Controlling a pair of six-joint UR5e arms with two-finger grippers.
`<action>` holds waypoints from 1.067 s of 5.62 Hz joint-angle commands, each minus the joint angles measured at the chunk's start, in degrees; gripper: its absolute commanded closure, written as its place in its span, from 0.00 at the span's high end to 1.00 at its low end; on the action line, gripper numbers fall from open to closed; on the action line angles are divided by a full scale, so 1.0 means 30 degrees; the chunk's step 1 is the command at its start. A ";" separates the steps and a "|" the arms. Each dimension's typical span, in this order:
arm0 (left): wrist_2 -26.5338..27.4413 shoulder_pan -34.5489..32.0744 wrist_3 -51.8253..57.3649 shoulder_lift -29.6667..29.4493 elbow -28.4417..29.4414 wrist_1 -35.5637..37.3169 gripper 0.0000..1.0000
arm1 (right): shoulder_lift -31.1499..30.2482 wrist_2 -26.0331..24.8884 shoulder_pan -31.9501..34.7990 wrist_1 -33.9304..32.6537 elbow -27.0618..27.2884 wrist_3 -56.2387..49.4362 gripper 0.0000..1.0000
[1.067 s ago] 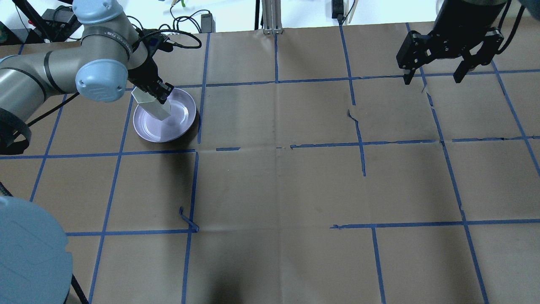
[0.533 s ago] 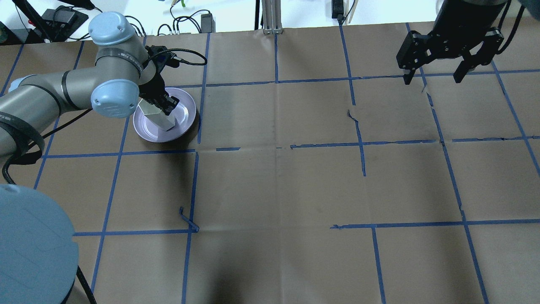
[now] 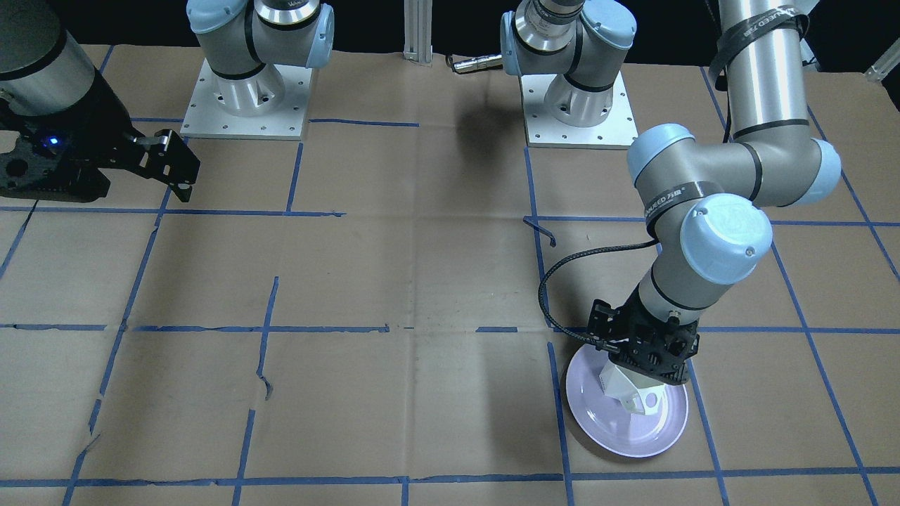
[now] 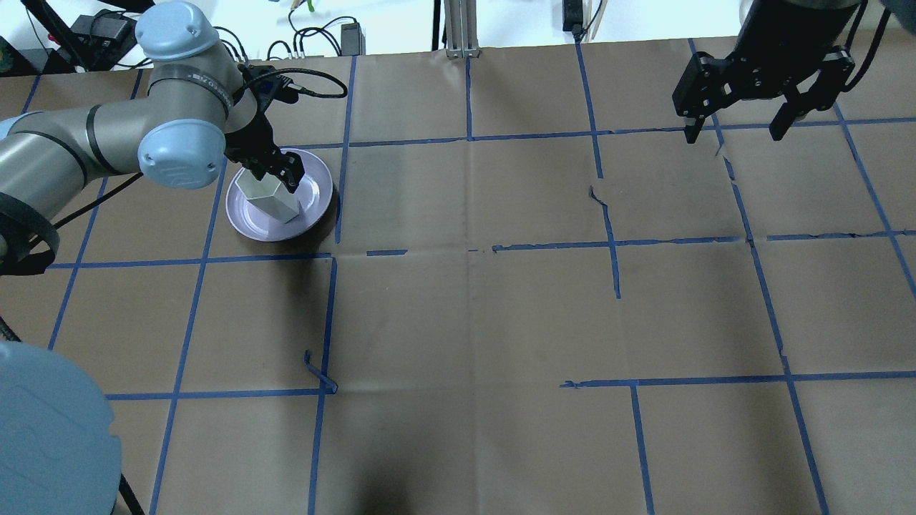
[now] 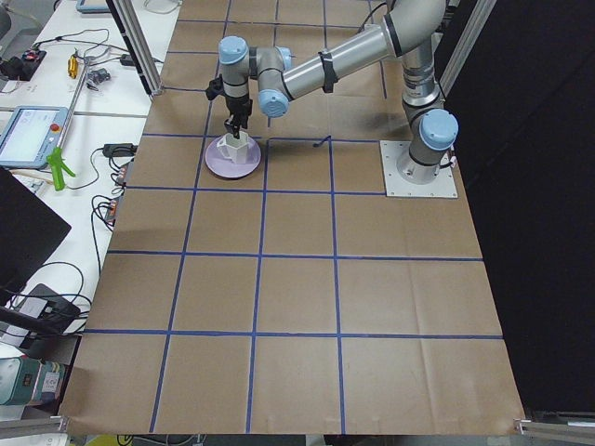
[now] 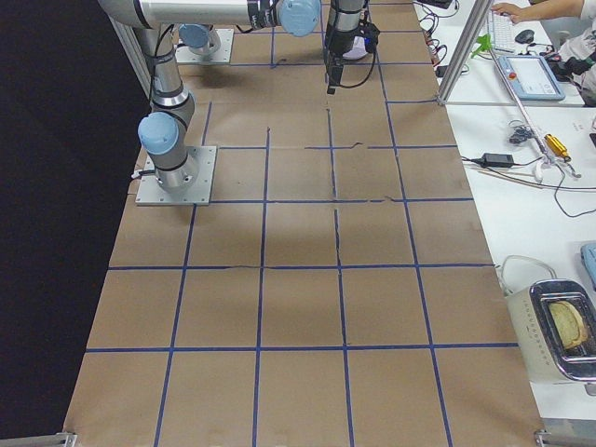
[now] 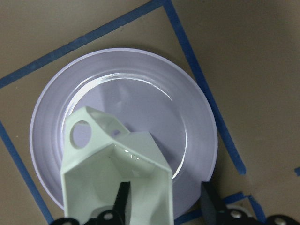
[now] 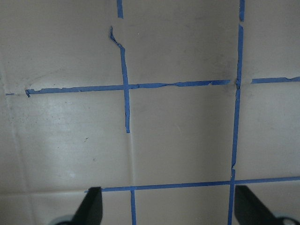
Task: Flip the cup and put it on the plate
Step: 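Open the left gripper and raise it off the cup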
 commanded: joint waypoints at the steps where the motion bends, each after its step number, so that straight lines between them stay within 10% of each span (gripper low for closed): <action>1: -0.0131 -0.0629 -0.3931 0.1956 0.1991 -0.4324 0.98 | -0.0001 0.0000 0.0000 0.0000 -0.0001 0.0001 1.00; 3: -0.0189 -0.1861 -0.6779 0.3219 0.4834 -0.9396 0.98 | -0.0001 0.0000 0.0000 0.0000 -0.0001 0.0001 1.00; 6: -0.0484 -0.1952 -0.7527 0.5710 0.3419 -1.0184 0.99 | -0.0001 0.0000 0.0000 0.0000 -0.0001 0.0001 1.00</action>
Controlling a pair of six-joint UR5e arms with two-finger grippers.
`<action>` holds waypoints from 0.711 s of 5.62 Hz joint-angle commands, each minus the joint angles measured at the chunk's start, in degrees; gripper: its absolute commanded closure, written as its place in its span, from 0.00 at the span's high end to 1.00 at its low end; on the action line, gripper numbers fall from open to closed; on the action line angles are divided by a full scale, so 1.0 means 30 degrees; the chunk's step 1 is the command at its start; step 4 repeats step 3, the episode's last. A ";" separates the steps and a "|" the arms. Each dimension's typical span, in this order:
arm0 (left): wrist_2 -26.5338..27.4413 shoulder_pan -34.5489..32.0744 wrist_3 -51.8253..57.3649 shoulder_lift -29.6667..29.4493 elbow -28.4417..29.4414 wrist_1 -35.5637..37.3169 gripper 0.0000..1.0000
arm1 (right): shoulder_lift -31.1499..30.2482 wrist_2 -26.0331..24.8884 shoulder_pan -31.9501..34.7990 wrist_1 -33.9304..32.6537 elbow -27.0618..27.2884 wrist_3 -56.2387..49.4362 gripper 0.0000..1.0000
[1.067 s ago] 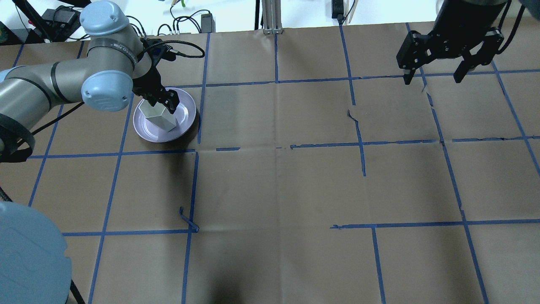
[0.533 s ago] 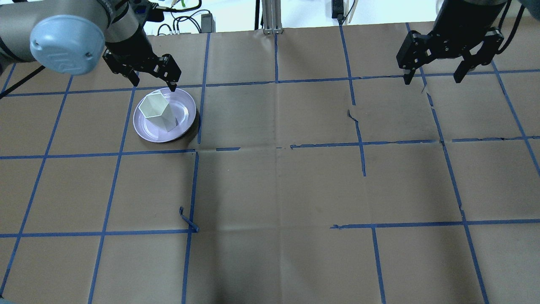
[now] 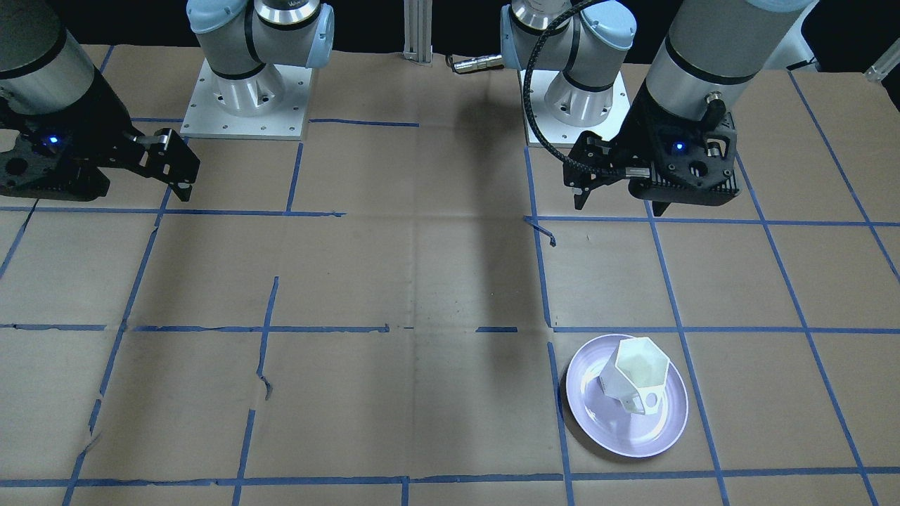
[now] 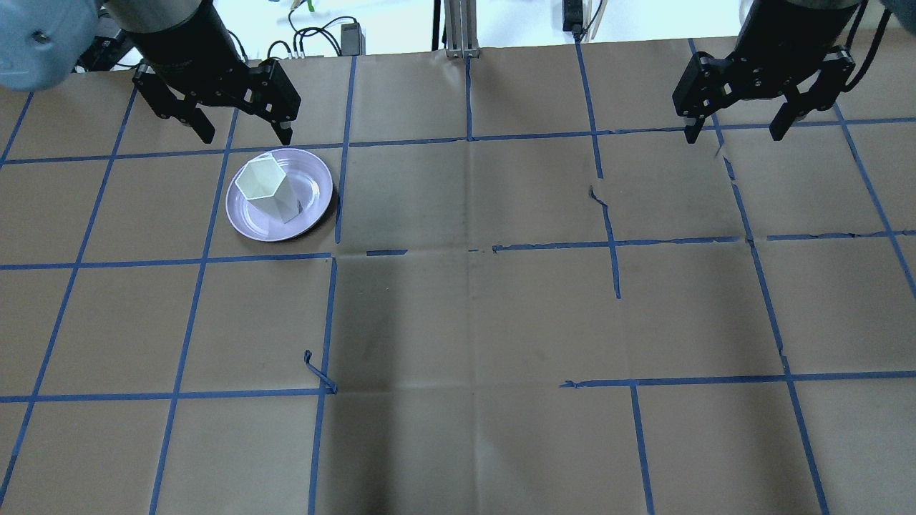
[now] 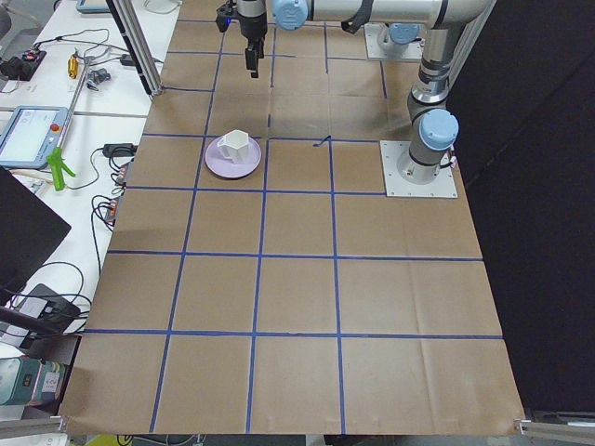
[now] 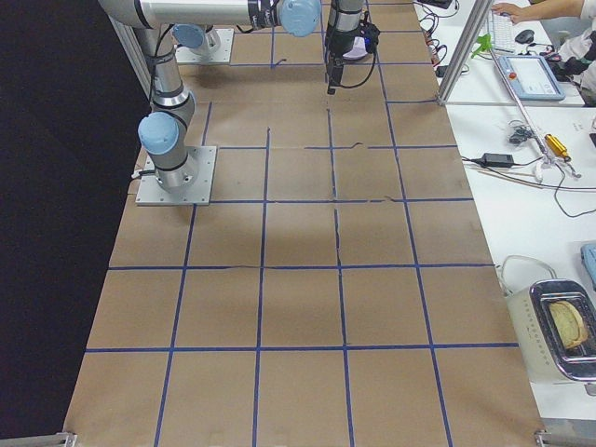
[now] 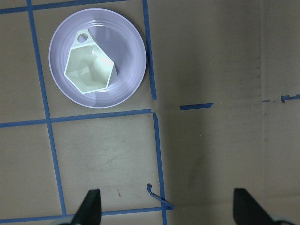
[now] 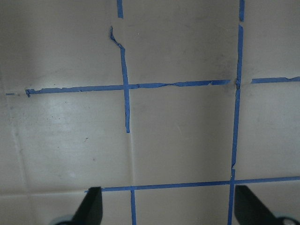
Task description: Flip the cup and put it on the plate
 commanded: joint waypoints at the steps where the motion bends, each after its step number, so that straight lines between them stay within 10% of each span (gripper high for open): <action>1: -0.0075 -0.0029 0.0031 0.0915 -0.0855 0.0238 0.98 | -0.0001 0.0000 0.0000 0.0000 0.0000 -0.0001 1.00; 4: 0.0011 -0.0029 0.0148 0.1152 -0.1179 0.0239 0.98 | -0.0001 0.0000 0.0000 0.0000 0.0000 -0.0001 1.00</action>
